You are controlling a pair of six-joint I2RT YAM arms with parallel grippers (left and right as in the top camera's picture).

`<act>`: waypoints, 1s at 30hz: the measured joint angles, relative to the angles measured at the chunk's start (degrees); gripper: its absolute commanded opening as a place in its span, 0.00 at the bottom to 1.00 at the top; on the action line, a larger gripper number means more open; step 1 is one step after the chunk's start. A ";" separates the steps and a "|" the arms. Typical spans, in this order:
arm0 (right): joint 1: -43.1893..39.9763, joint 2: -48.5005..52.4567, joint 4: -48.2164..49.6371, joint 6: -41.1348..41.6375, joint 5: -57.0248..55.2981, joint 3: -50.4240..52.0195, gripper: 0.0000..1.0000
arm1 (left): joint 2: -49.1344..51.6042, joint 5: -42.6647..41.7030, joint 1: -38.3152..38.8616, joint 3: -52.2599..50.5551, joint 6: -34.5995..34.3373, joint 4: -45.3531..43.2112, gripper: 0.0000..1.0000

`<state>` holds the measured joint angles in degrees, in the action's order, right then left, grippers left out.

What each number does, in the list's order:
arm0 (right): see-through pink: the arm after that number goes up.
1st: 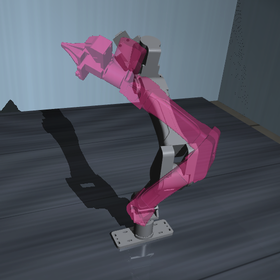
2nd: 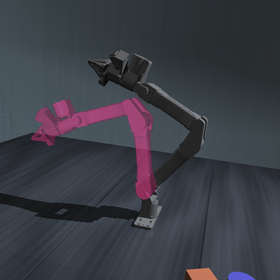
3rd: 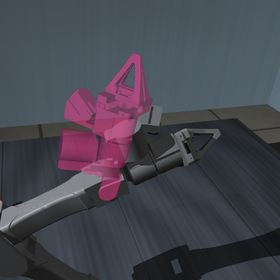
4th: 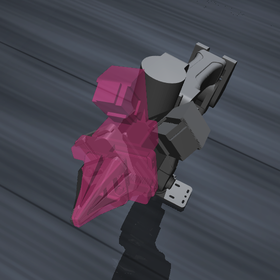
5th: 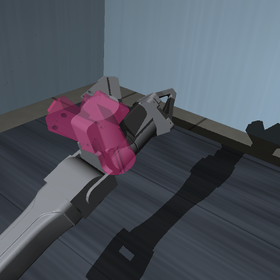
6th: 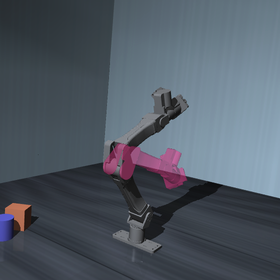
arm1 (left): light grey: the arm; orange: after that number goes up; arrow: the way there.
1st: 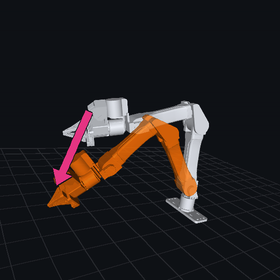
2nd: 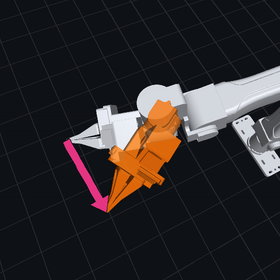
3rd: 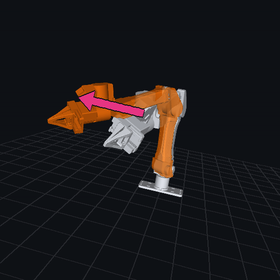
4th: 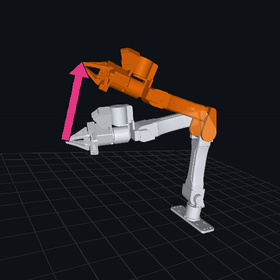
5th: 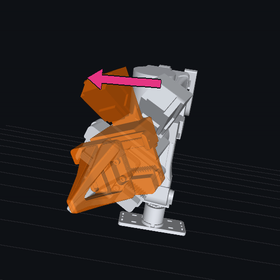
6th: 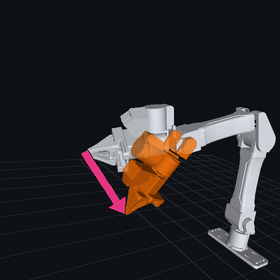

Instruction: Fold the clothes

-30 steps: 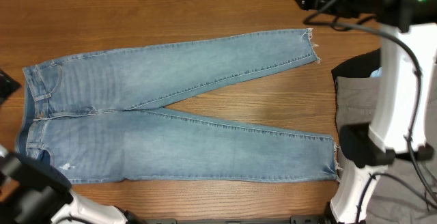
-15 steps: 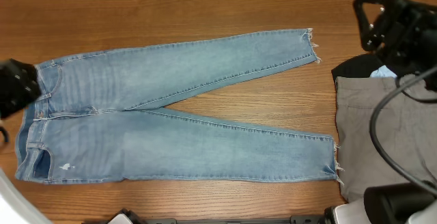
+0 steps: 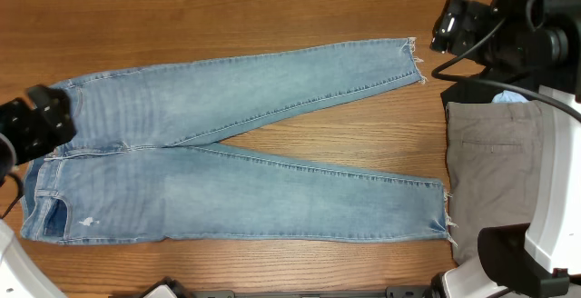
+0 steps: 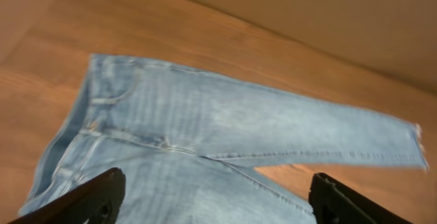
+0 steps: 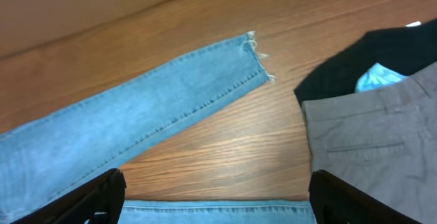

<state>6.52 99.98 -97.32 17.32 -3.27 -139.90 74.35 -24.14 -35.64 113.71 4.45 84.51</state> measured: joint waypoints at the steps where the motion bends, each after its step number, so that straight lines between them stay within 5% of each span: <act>1: 0.00 -0.33 0.07 -0.15 0.35 0.00 0.90 | 0.04 -0.50 1.07 0.00 0.68 0.00 0.96; 16: 1.81 -19.80 3.28 -16.37 14.67 -0.31 0.93 | -0.09 -2.80 7.54 0.00 3.32 -1.38 1.00; 19: 1.81 -21.64 3.91 -18.86 16.59 -0.35 1.00 | -0.09 -3.15 7.54 0.00 3.37 -1.36 1.00; 30: 1.84 -19.47 0.17 -9.49 14.38 -0.26 1.00 | -0.09 -3.32 7.54 0.00 3.48 -1.33 1.00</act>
<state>8.36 80.51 -97.14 7.84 11.11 -140.16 74.26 -27.46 -28.10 113.71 7.92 83.18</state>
